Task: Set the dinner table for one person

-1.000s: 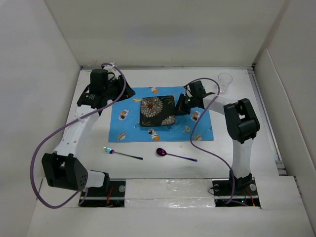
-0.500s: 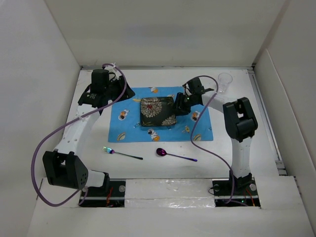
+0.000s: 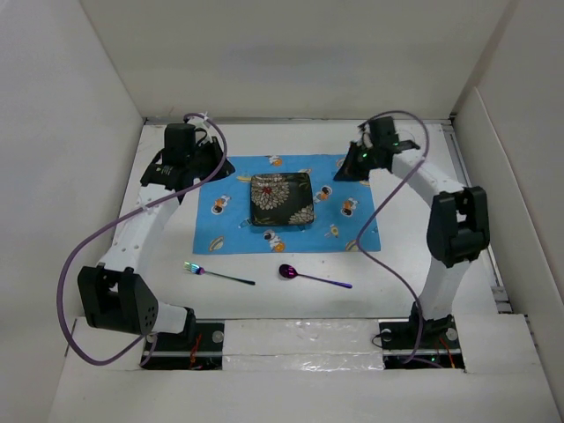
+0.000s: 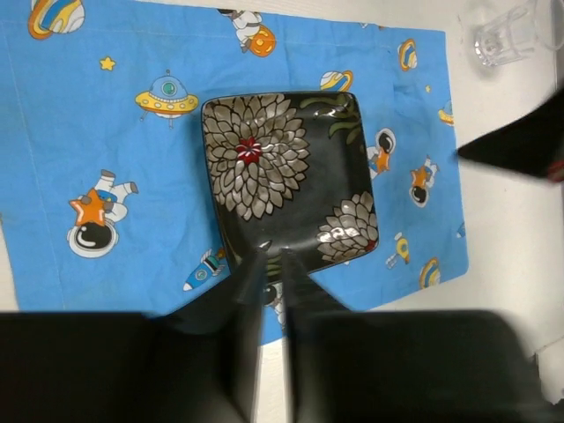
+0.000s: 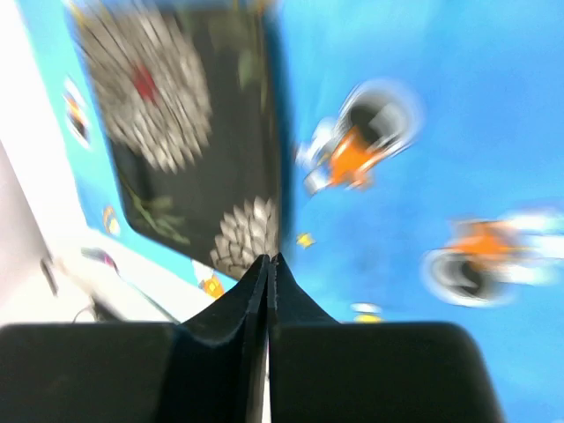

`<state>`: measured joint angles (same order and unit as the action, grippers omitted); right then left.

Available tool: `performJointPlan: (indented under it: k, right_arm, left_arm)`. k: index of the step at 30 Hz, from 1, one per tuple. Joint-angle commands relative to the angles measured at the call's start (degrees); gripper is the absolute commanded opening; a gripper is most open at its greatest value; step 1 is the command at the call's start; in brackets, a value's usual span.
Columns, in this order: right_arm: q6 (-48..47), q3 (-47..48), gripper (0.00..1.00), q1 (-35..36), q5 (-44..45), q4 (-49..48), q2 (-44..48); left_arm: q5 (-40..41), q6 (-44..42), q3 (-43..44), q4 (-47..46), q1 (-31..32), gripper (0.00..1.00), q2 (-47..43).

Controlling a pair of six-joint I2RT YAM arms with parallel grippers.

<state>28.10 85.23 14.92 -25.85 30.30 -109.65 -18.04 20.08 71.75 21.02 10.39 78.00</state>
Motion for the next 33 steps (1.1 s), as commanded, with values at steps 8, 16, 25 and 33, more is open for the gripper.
performJointPlan:
  k: [8, 16, 25, 33]
  right_arm:
    - [-3.31, 18.73, 0.04, -20.10, 32.76, 1.51, 1.64]
    - [-3.49, 34.90, 0.51, -22.56, 38.06, 8.64, -13.56]
    - [-3.49, 38.79, 0.46, -23.18, 34.02, 10.74, -21.40]
    - [-2.87, 29.92, 0.00, -20.72, 37.98, 2.66, -12.12]
  left_arm:
    - [-5.87, -4.86, -0.20, -2.47, 0.50, 0.00, -1.79]
    - [19.28, -15.16, 3.49, -2.29, 19.40, 0.36, -7.50]
    - [14.18, -13.48, 2.00, -5.64, 19.40, 0.40, -9.18]
    - [13.47, -13.22, 3.49, -4.32, 19.40, 0.39, -7.42]
